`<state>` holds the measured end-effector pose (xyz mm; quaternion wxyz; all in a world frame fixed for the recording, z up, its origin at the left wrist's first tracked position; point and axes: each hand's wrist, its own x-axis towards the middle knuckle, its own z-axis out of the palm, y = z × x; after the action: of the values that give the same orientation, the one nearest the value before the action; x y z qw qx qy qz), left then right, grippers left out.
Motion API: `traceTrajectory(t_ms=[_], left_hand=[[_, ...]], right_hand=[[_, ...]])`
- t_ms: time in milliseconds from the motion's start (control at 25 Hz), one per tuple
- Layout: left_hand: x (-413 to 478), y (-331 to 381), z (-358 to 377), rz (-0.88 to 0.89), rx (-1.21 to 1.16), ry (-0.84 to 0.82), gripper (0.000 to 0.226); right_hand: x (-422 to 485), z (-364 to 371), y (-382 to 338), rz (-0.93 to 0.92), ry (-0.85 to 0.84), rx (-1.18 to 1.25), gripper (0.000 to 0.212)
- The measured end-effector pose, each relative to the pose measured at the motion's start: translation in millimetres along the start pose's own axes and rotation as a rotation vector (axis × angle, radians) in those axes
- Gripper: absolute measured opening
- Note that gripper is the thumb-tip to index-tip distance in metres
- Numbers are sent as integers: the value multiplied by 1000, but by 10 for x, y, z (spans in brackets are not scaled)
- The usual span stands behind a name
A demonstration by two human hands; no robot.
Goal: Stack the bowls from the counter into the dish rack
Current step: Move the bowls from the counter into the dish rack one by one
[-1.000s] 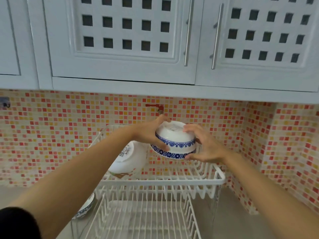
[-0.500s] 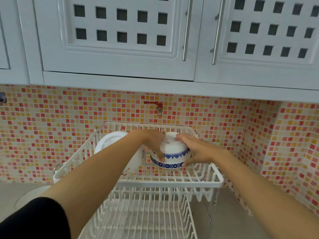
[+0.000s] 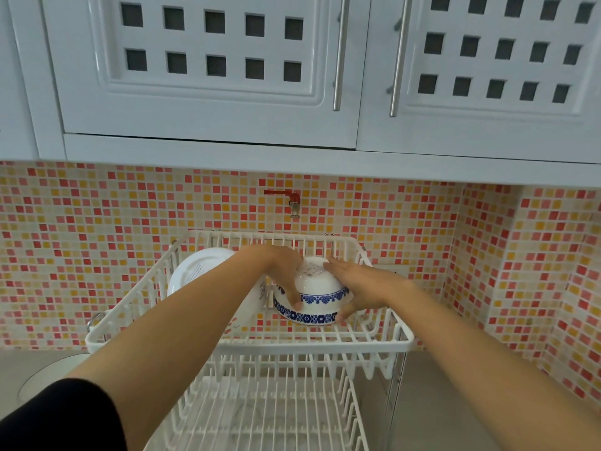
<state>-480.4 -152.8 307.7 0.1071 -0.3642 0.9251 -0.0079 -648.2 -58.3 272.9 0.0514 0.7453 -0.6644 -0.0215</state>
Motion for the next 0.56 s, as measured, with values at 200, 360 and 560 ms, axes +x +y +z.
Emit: traceTrajectory(t_ms=[200,360,560], left_hand=[[-4,41,9,-34,-2,-11,107],[6,70,33,-65,26,-26,112],[-55,85,-23,-9,15,-1,106]], right_hand=[[3,2,-16,8,-25,-43,117],[-16,-12,-39,27,-33,-76,118],[-84,-44,-77,79,-80,-10,124]])
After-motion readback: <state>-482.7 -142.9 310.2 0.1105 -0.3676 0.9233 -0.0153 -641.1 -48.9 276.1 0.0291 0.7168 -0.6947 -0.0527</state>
